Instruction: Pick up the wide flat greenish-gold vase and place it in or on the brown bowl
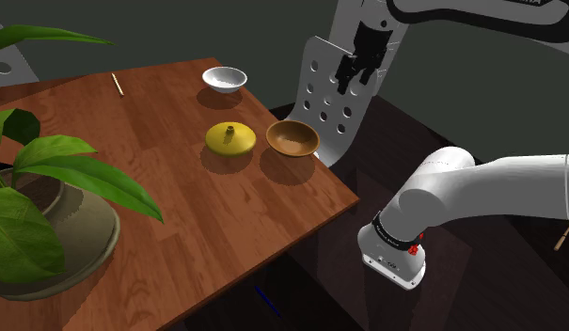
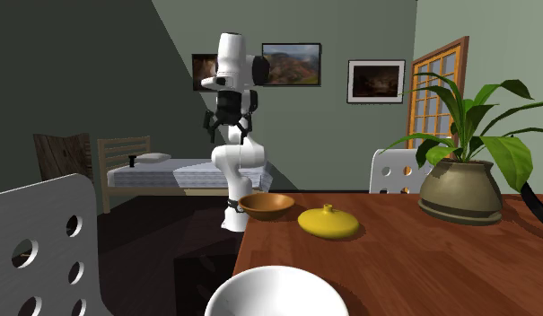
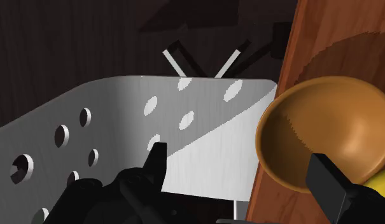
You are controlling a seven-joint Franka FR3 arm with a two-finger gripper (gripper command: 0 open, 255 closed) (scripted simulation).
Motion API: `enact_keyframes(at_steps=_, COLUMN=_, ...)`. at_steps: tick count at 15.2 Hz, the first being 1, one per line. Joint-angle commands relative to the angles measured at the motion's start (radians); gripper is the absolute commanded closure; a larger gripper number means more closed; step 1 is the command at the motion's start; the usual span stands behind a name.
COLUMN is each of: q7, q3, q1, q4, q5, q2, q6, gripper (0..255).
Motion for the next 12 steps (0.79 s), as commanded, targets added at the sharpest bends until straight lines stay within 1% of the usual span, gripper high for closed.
enact_keyframes(at_steps=1, q7=0.0, q3=0.0, q1=0.0, q4=0.0, q5=0.0, q2=0.0, q6=0.0, gripper=0)
enact_keyframes(at_steps=6, q7=0.131, q3=0.09, q1=0.028, q4=0.009, q5=0.066, q2=0.106, q6=0.091, gripper=0)
enact_keyframes(at_steps=12, q7=0.282, q3=0.191, q1=0.051, q4=0.066, q5=0.12, q2=0.27, q6=0.198, gripper=0)
